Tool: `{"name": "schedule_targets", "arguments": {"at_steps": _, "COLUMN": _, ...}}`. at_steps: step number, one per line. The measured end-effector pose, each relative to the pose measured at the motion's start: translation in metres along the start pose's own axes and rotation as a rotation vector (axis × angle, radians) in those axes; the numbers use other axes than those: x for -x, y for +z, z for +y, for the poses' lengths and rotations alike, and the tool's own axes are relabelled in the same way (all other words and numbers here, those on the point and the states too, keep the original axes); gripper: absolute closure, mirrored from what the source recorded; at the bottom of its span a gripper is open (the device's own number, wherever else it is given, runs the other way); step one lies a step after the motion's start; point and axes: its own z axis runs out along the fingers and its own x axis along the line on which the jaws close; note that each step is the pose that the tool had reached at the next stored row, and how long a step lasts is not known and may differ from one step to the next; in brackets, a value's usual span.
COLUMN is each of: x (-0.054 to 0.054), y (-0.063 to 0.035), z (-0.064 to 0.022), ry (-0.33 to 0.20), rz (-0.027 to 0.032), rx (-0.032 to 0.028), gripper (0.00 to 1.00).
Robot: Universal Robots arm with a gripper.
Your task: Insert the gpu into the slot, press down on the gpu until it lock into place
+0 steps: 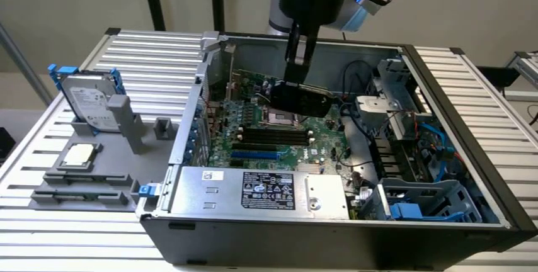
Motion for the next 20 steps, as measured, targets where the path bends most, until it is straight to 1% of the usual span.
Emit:
{"name": "schedule_targets", "arguments": {"at_steps": 4, "x": -0.005, "y": 0.0041, "z": 0.002, "ry": -0.019, "rz": -0.0071, "rx": 0.0011, "gripper": 0.74}}
{"name": "schedule_targets", "arguments": {"at_steps": 7, "x": -0.007, "y": 0.0075, "z": 0.0025, "ry": -0.042, "rz": -0.0104, "rx": 0.001, "gripper": 0.74}}
{"name": "schedule_targets", "arguments": {"at_steps": 11, "x": -0.009, "y": 0.0115, "z": 0.0025, "ry": -0.073, "rz": -0.0122, "rx": -0.0005, "gripper": 0.74}}
{"name": "schedule_targets", "arguments": {"at_steps": 15, "x": -0.012, "y": 0.016, "z": 0.0038, "ry": -0.093, "rz": -0.0141, "rx": -0.004, "gripper": 0.74}}
{"name": "schedule_targets", "arguments": {"at_steps": 17, "x": -0.013, "y": 0.0186, "z": 0.0074, "ry": -0.096, "rz": -0.0147, "rx": -0.0101, "gripper": 0.74}}
{"name": "schedule_targets", "arguments": {"at_steps": 20, "x": -0.016, "y": 0.0219, "z": 0.0146, "ry": -0.097, "rz": -0.0162, "rx": -0.0231, "gripper": 0.74}}
